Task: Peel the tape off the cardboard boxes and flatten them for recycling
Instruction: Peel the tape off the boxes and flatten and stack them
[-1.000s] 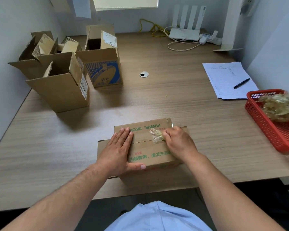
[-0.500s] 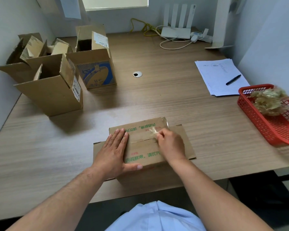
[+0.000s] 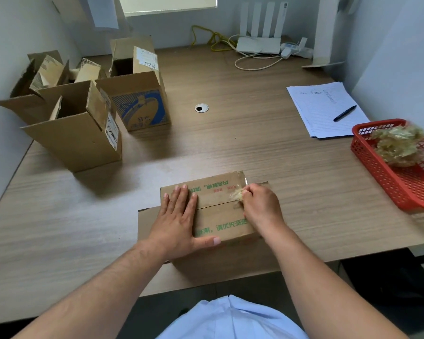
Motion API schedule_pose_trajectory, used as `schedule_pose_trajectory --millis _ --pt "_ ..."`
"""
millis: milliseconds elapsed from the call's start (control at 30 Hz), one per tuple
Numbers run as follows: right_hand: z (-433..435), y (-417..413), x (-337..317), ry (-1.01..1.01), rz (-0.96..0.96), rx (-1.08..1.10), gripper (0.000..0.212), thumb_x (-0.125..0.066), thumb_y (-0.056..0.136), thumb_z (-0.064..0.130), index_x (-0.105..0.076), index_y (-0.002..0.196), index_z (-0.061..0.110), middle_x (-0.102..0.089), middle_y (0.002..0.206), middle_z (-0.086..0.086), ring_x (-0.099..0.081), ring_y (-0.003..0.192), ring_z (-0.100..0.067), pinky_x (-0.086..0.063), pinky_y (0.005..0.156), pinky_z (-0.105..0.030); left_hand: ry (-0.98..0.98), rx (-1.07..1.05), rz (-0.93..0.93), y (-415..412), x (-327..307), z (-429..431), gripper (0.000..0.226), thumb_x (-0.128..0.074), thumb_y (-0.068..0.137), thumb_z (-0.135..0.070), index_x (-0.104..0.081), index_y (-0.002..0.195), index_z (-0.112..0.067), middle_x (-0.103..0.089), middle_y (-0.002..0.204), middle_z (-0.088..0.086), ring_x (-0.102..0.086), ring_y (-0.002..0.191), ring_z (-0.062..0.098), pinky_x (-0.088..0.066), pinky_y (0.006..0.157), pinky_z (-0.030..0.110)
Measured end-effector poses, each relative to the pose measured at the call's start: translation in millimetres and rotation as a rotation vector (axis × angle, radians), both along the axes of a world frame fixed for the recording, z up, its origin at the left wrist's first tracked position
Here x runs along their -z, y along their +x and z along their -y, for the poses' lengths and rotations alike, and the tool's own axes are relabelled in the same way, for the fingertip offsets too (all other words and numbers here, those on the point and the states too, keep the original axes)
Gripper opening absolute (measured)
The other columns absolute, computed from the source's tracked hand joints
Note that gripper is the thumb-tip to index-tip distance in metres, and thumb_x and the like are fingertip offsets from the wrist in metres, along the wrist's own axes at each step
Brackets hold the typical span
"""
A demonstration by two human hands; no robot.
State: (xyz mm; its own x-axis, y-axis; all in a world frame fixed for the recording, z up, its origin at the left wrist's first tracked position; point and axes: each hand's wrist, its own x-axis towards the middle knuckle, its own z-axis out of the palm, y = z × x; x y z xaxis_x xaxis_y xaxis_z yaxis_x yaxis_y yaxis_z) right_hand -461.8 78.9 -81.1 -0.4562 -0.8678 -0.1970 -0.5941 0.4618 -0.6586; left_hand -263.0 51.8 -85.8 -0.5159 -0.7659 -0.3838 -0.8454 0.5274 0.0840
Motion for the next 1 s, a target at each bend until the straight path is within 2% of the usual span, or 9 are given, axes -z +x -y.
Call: schedule_pose_trajectory --millis 167,300,400,600,700,767,833,933,1000 --pt "-0.2 -1.7 -5.1 0.045 -0.080 -0.074 0.046 -0.030 0.101 0.041 -0.065 0.103 0.011 -0.059 0.110 -0.014 -0.058 0.095 -0.029 -0.045 0.078 -0.034 -0.029 0.012 -0.024 -34.3 5.9 2.3 0.120 -0.001 0.058 -0.094 0.026 0.147 -0.019 0.037 0.151 0.006 0.038 0.137 0.021 0.021 0.115 0.041" --pt "-4.6 2.8 -11.6 0.140 -0.284 -0.145 0.060 -0.046 0.085 0.068 -0.056 0.117 0.018 -0.044 0.119 -0.007 -0.055 0.103 -0.024 -0.050 0.084 -0.036 -0.056 0.029 0.001 -34.2 10.3 2.7 0.118 0.015 0.048 -0.095 0.033 0.139 -0.022 0.040 0.146 0.003 0.037 0.138 0.021 0.022 0.114 0.040" --pt "-5.4 8.2 -8.5 0.103 -0.378 -0.204 0.063 -0.057 0.085 0.060 -0.047 0.126 0.014 -0.046 0.122 -0.008 -0.054 0.109 -0.024 -0.047 0.086 -0.036 -0.051 0.021 -0.002 -35.0 9.0 2.4 0.122 0.023 0.040 -0.095 0.032 0.139 -0.023 0.038 0.148 0.003 0.037 0.138 0.020 0.022 0.114 0.039" --pt "-8.8 -0.7 -0.1 -0.065 -0.377 -0.246 0.031 -0.046 0.099 0.031 -0.056 0.119 0.011 -0.056 0.115 -0.007 -0.058 0.101 -0.024 -0.041 0.074 -0.029 -0.042 0.014 0.007 -34.8 7.4 2.4 0.124 0.020 0.041 -0.096 0.032 0.141 -0.023 0.037 0.150 0.003 0.038 0.138 0.019 0.022 0.115 0.039" --pt "-7.3 -13.9 1.5 -0.108 -0.148 -0.157 0.028 -0.048 0.098 0.023 -0.054 0.123 0.011 -0.063 0.107 -0.007 -0.063 0.089 -0.022 -0.047 0.071 -0.028 -0.041 0.012 0.017 -35.2 7.5 2.6 0.125 0.018 0.042 -0.097 0.031 0.142 -0.023 0.037 0.151 0.003 0.038 0.137 0.019 0.023 0.114 0.038" --pt "-3.7 -26.6 0.6 -0.111 0.291 0.043 0.029 -0.051 0.097 0.016 -0.048 0.126 0.012 -0.066 0.098 -0.010 -0.066 0.067 -0.016 -0.052 0.056 -0.027 -0.031 0.011 0.018 -34.2 7.4 2.6 0.125 0.016 0.043 -0.098 0.031 0.143 -0.023 0.037 0.152 0.003 0.039 0.137 0.019 0.024 0.113 0.037" --pt "-2.2 -36.8 4.4 -0.104 0.643 0.181 0.022 -0.052 0.095 0.009 -0.049 0.117 0.009 -0.066 0.085 -0.012 -0.061 0.047 -0.011 -0.046 0.040 -0.022 -0.027 0.006 0.017 -34.1 7.9 3.1 0.127 0.017 0.042 -0.098 0.031 0.143 -0.024 0.038 0.152 0.002 0.039 0.137 0.018 0.024 0.113 0.036" --pt "-3.3 -42.5 9.3 -0.086 0.775 0.183 0.005 -0.051 0.095 0.007 -0.055 0.098 0.006 -0.062 0.076 -0.011 -0.057 0.041 -0.007 -0.040 0.035 -0.019 -0.031 0.002 0.031 -34.8 7.6 3.5 0.128 0.018 0.041 -0.099 0.031 0.144 -0.023 0.039 0.151 0.002 0.040 0.136 0.017 0.024 0.113 0.036" --pt "-3.1 -45.9 11.7 -0.093 0.752 0.162 0.011 -0.053 0.095 0.007 -0.059 0.087 0.011 -0.061 0.074 -0.005 -0.054 0.045 -0.006 -0.038 0.036 -0.017 -0.027 -0.004 0.034 -34.9 7.3 3.6 0.129 0.017 0.041 -0.099 0.030 0.145 -0.024 0.039 0.151 0.001 0.040 0.136 0.017 0.024 0.114 0.036"
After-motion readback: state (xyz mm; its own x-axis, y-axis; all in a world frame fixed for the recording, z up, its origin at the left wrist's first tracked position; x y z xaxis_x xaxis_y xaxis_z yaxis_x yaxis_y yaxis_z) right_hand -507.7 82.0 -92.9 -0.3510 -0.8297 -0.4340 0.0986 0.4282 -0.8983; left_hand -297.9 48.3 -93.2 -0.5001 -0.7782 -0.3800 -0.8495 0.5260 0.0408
